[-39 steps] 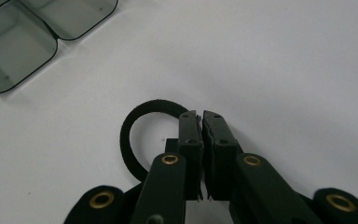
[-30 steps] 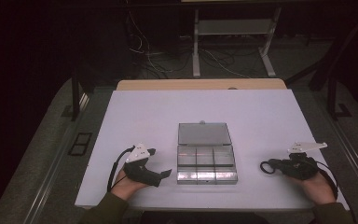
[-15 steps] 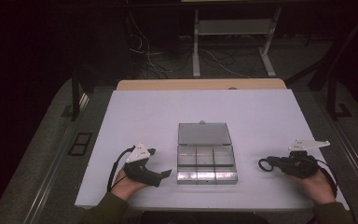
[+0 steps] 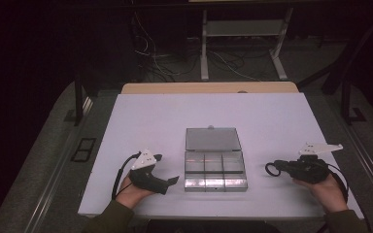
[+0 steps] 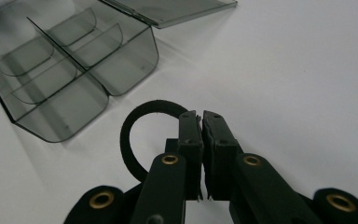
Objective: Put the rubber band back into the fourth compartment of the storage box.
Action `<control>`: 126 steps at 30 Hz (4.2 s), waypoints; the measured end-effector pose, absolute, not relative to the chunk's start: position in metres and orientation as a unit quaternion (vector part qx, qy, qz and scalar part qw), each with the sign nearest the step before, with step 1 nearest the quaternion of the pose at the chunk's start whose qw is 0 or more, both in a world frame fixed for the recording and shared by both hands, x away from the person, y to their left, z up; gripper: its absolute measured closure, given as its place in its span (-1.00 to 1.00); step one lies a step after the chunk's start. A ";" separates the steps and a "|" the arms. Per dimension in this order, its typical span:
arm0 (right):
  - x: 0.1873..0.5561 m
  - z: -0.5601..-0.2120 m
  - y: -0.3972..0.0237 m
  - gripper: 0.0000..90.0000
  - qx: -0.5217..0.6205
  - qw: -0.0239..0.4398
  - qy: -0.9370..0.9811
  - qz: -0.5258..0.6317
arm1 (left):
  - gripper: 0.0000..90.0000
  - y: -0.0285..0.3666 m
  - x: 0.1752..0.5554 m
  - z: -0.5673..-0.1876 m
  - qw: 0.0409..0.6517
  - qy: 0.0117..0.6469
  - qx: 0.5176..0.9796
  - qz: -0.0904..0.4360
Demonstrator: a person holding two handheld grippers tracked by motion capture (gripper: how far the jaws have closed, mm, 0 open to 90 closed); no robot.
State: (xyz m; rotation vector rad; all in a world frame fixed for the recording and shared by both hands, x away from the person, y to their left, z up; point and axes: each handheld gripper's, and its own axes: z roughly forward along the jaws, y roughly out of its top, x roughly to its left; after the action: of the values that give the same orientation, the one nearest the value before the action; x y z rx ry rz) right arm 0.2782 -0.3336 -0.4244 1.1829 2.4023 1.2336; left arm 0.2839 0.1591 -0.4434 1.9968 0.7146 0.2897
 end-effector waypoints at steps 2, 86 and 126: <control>0.278 -0.423 -0.331 0.89 0.396 0.097 0.812 0.418 | -1.00 0.159 0.284 -0.443 0.479 0.292 0.820 0.119; 0.309 -0.405 -0.153 0.89 0.210 0.021 0.872 0.443 | -1.00 0.160 0.284 -0.443 0.488 0.294 0.813 0.120; 0.316 -0.417 -0.120 0.45 0.195 -0.016 0.888 0.415 | -1.00 0.161 0.284 -0.442 0.491 0.291 0.812 0.121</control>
State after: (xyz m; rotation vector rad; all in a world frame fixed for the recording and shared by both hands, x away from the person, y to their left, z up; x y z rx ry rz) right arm 0.3162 -0.1205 -0.4168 0.6185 2.8189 1.3183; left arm 0.2837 0.1613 -0.4418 1.9724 0.7077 0.2927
